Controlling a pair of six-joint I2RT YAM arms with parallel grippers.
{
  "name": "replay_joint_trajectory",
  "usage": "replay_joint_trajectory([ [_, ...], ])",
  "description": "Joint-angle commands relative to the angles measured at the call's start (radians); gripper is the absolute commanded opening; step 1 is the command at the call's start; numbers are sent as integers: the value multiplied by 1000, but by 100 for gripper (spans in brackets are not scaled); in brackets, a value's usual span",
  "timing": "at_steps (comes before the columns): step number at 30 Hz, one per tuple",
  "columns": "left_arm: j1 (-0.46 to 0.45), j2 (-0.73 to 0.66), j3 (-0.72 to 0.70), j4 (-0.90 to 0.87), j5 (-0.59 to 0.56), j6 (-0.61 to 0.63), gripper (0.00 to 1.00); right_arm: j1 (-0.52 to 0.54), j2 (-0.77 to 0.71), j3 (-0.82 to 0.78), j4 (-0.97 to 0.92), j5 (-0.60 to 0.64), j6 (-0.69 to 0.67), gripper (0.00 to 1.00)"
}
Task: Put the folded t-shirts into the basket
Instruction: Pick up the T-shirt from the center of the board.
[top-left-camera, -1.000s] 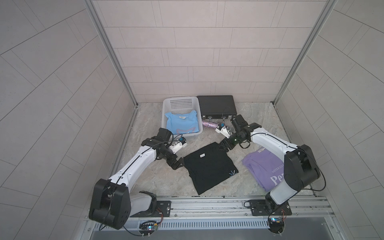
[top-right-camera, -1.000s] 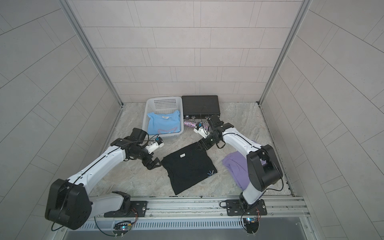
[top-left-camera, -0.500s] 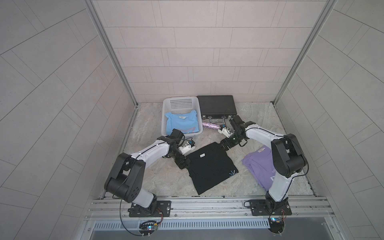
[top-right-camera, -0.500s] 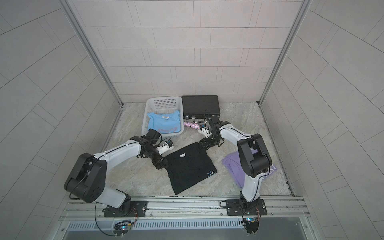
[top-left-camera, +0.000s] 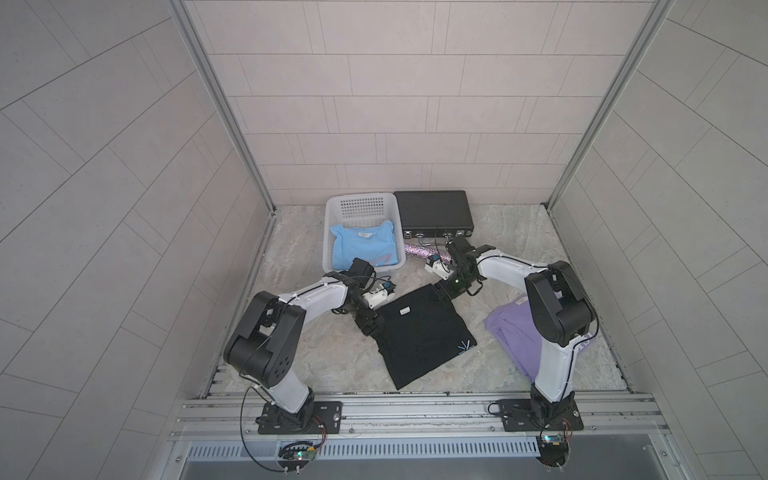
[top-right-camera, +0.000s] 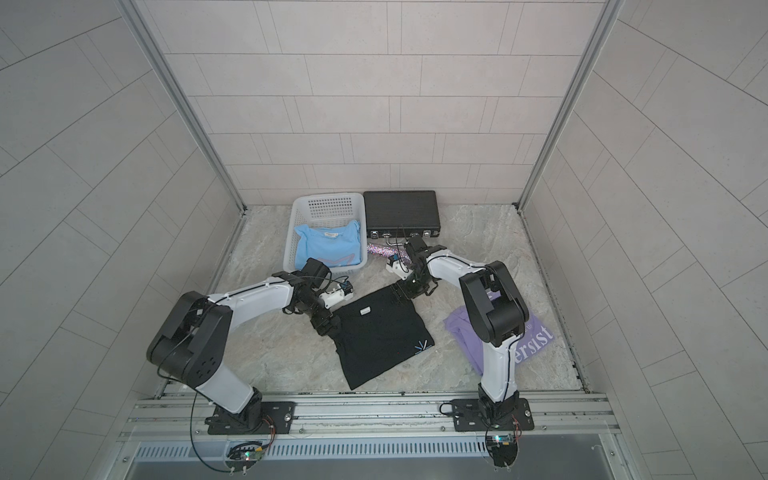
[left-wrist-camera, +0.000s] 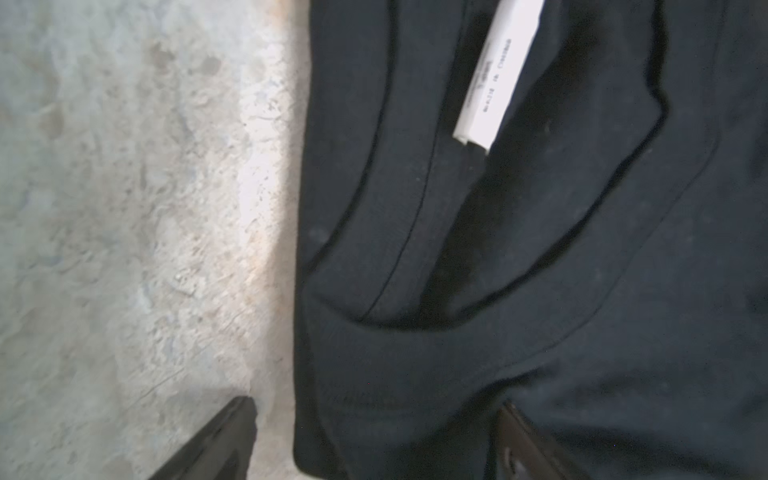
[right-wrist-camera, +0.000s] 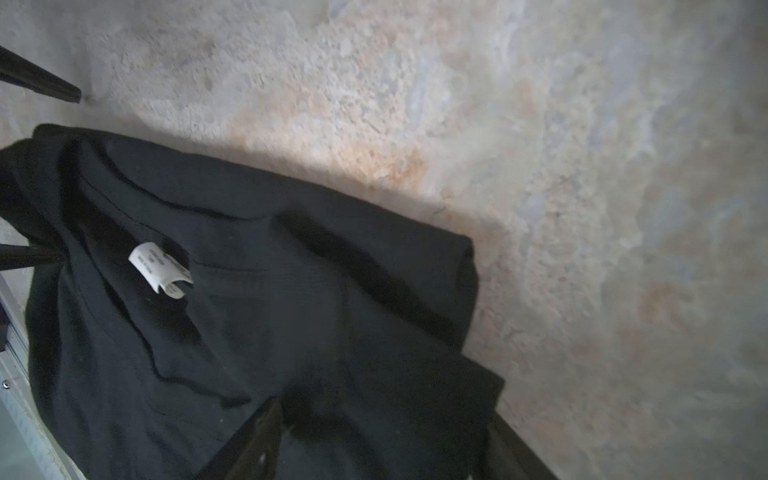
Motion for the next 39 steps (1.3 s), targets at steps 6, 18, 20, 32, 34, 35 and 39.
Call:
replay_joint_trajectory([
  [6,-18,31,18,7,14,-5,68,11,42,9,9,-7,-12,64],
  [18,-22,48,46,-40,83,-4,12,13,-37,-45,85,-151,-33,28],
  [20,-18,31,48,-51,91,1,3,12,-62,-61,103,-180,-39,21],
  [32,36,-132,82,-179,124,45,0,9,-329,-214,267,-296,-33,0],
  [34,46,-158,99,-214,86,59,0,18,-364,-231,296,-287,-31,0],
  [35,52,-172,111,-233,74,67,0,23,-378,-236,313,-277,-26,0],
  [39,87,-220,175,-332,33,102,0,36,-417,-228,370,-248,22,0],
])
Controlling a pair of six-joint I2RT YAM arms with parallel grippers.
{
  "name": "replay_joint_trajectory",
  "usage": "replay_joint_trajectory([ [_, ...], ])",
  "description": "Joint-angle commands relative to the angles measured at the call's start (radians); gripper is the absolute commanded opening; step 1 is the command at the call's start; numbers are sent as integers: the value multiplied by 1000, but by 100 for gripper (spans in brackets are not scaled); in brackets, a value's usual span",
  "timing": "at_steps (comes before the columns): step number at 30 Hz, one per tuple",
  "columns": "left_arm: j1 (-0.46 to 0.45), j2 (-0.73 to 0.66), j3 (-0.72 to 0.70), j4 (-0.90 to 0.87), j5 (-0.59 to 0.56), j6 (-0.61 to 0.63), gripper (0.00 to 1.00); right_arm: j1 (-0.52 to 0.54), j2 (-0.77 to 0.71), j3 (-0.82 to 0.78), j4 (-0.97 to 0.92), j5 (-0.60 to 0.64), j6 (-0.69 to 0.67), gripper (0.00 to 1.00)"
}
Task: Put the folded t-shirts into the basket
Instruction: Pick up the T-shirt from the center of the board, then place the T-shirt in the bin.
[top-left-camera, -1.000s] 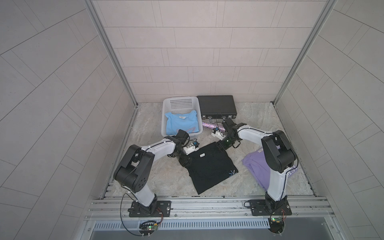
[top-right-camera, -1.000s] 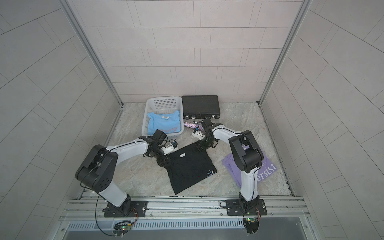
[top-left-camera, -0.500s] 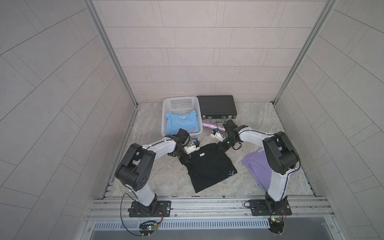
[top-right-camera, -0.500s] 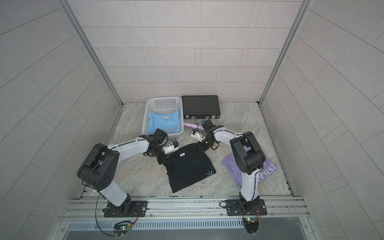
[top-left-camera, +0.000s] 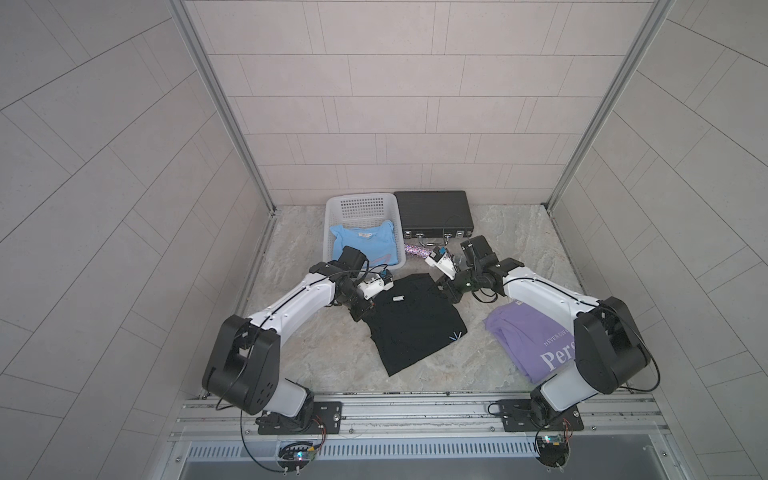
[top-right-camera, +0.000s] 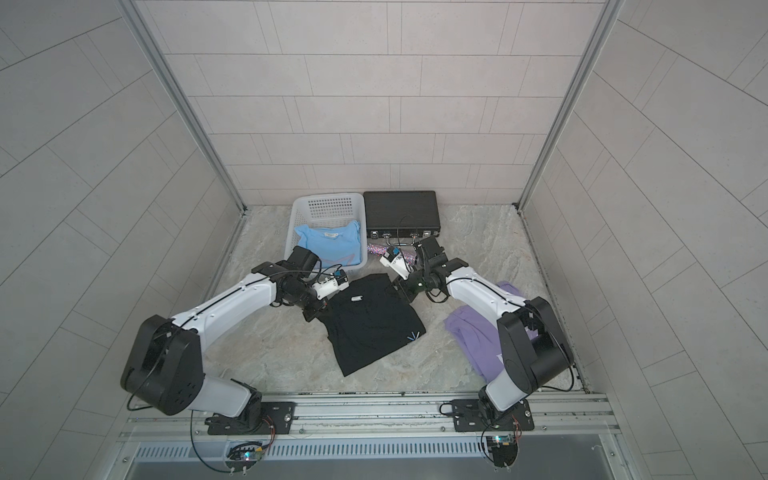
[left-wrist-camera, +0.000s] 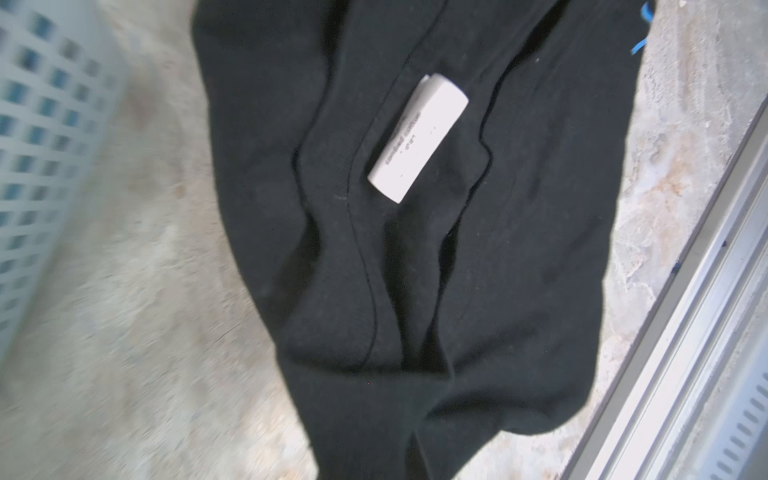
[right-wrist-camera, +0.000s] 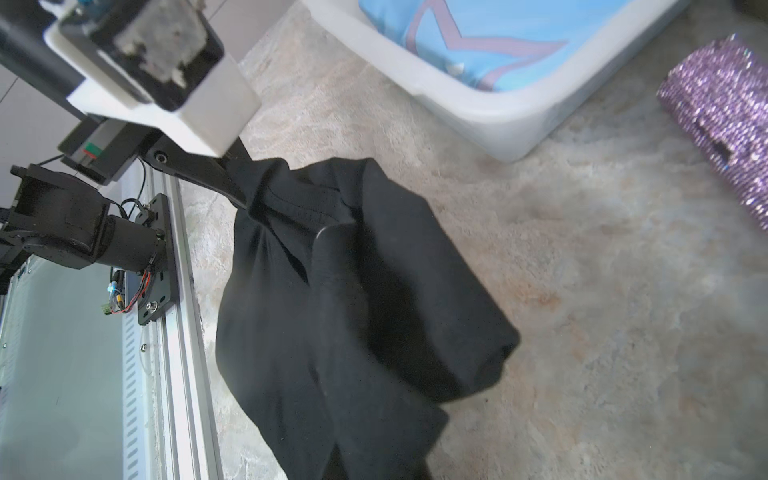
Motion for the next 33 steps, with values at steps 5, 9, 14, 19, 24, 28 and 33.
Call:
replay_joint_trajectory([
  [5,74,-71,158,-245,-104,105,0,43,-44,51,146,67,105,0],
  [9,127,-93,270,-340,-170,145,0,93,-16,156,128,127,154,0],
  [14,185,-117,400,-377,-231,174,0,142,44,322,78,176,237,0],
  [19,228,-77,527,-354,-277,175,0,159,126,498,3,235,294,0],
  [24,237,15,664,-338,-339,165,0,167,220,653,-46,263,316,0],
  [28,247,98,776,-341,-375,168,0,169,304,777,-85,279,334,0],
  [33,264,214,922,-359,-397,174,0,168,431,966,-176,292,327,0],
])
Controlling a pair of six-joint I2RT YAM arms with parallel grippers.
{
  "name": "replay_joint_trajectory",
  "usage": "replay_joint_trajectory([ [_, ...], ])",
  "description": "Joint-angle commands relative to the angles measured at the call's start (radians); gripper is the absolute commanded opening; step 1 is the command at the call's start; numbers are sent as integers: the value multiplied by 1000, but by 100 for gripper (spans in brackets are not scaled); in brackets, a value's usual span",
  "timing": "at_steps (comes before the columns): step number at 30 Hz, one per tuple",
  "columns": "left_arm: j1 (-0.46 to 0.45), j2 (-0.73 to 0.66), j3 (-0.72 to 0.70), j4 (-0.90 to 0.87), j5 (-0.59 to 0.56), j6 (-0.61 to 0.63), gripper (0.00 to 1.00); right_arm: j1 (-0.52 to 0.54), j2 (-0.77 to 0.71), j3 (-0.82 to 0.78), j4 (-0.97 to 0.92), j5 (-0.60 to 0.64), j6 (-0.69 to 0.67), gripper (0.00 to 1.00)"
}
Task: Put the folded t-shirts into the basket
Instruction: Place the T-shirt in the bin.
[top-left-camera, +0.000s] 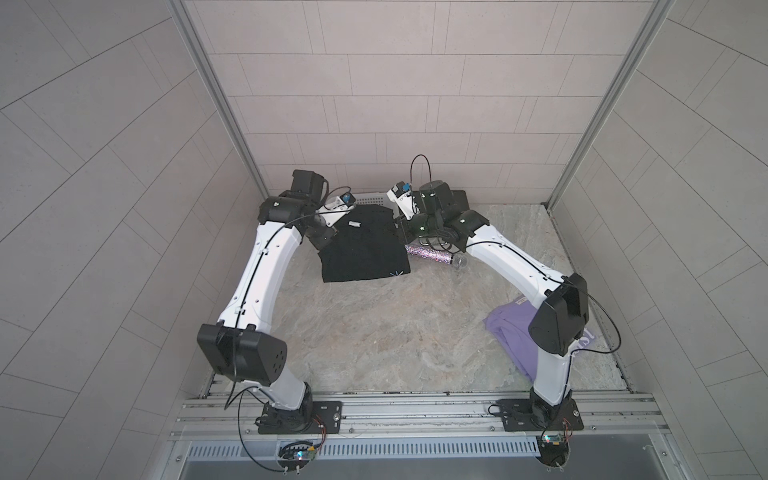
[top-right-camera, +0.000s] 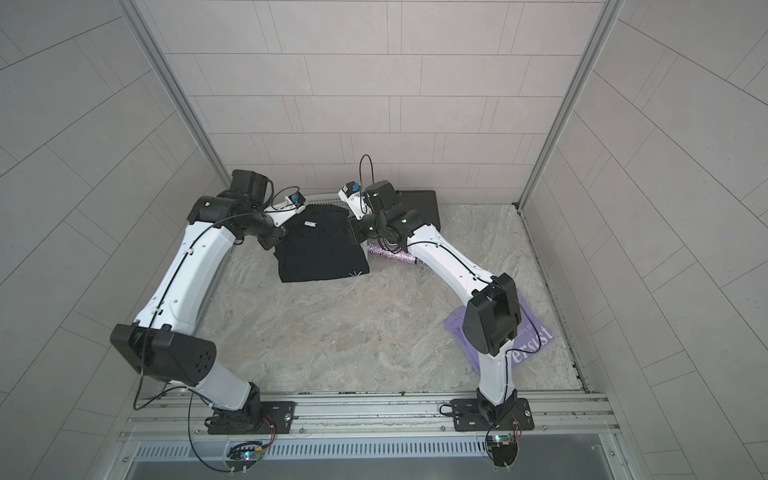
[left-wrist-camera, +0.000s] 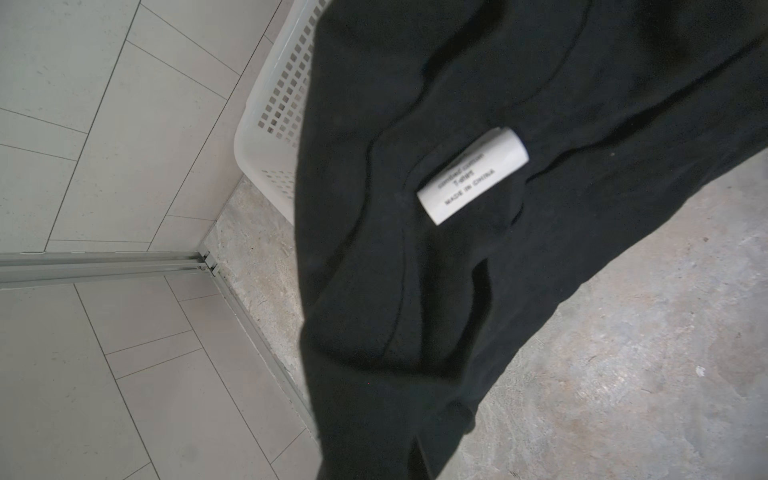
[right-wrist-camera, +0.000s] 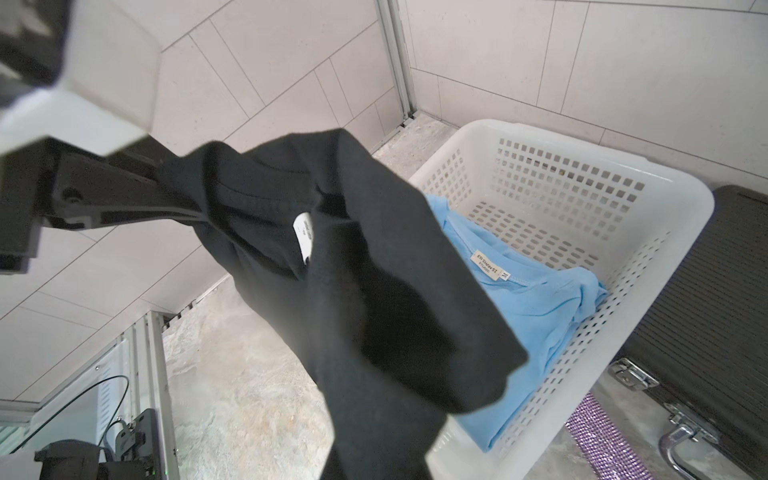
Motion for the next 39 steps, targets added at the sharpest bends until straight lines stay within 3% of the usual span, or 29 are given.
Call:
replay_joint_trajectory([
  [1,22,60,100,-8,-22,9,0,6,62,123,-92,16,10,0],
  [13,58,385,280,50,17,-94,0,-64,500,681,-304,42,-35,0],
  [22,60,544,314,72,73,-153,0,-108,625,778,-325,118,-94,0],
  [28,59,603,314,125,38,-165,0,-118,657,800,-312,138,-118,0],
  [39,59,643,309,214,-30,-197,0,-132,725,829,-256,144,-175,13],
])
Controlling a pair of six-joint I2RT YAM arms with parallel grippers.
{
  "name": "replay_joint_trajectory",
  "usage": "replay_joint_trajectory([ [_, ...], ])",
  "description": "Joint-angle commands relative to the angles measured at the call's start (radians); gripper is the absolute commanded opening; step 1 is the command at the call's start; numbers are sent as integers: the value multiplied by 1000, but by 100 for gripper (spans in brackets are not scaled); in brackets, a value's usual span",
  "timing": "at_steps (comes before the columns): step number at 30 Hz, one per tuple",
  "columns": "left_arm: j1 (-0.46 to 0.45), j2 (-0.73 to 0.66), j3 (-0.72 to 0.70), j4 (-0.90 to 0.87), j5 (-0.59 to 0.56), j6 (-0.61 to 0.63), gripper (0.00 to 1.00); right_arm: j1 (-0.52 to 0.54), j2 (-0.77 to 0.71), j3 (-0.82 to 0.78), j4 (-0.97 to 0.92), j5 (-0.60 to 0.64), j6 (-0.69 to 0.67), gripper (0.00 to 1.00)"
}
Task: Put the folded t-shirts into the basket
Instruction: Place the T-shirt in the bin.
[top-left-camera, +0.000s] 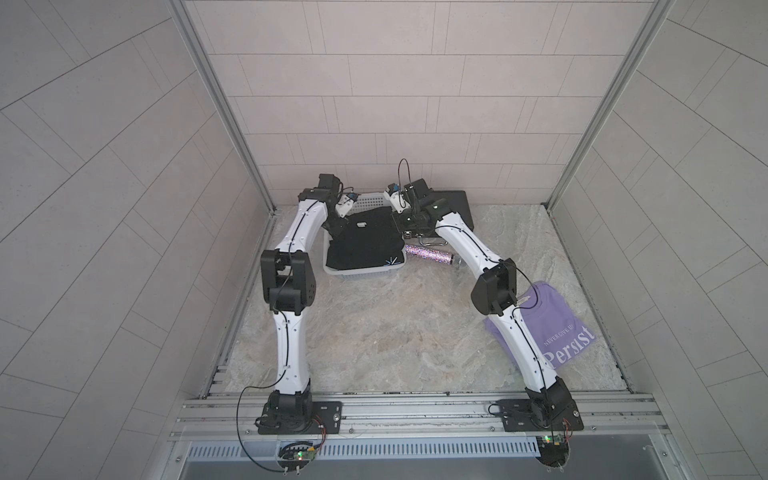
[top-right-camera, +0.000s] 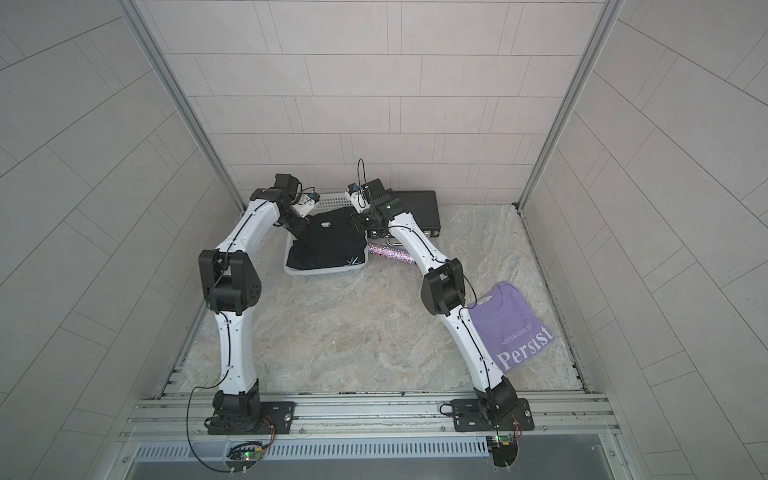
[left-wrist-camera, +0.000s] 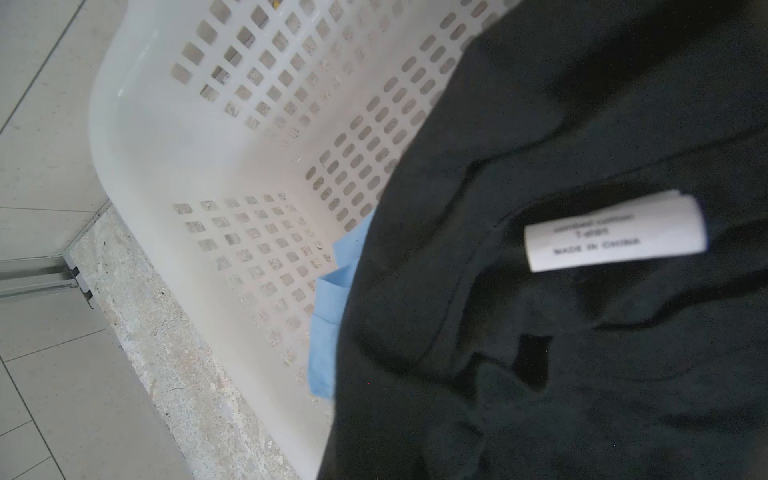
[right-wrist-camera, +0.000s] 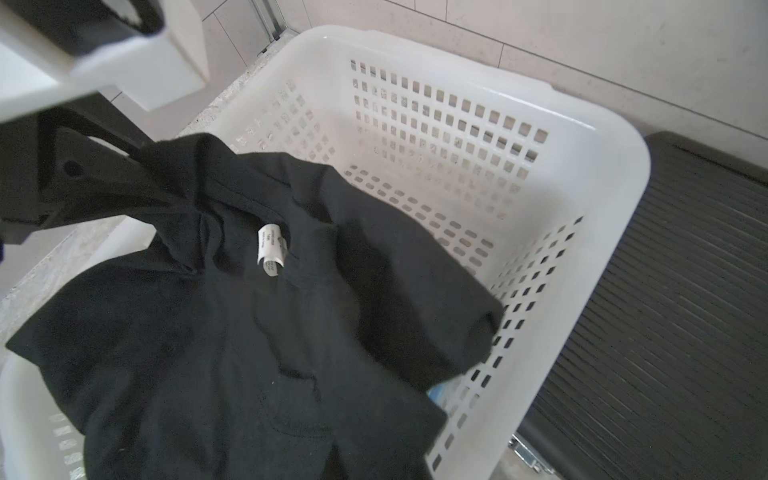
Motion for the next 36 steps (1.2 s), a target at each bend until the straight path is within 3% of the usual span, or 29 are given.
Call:
replay_joint_trajectory([
  [1,0,20,18,48,-34,-29,0,-22,47,37,45,35,-33,15],
  [4,0,29,18,80,-66,-38,1,-28,71,55,57,50,-43,18],
  [7,0,47,20,109,-103,-37,10,-30,86,66,83,70,-66,24],
  [12,-1,61,25,127,-135,-52,17,-30,102,85,111,82,-93,30],
  [19,-2,47,28,144,-162,-65,47,-31,104,104,121,125,-115,43],
  [27,-2,-46,31,147,-158,-130,60,-37,16,106,79,119,-119,53],
  [30,-5,-94,12,127,-112,-162,62,-36,-26,104,35,77,-119,56],
  [36,-21,-184,-118,110,116,-202,62,-22,-95,67,-81,-39,-111,60],
])
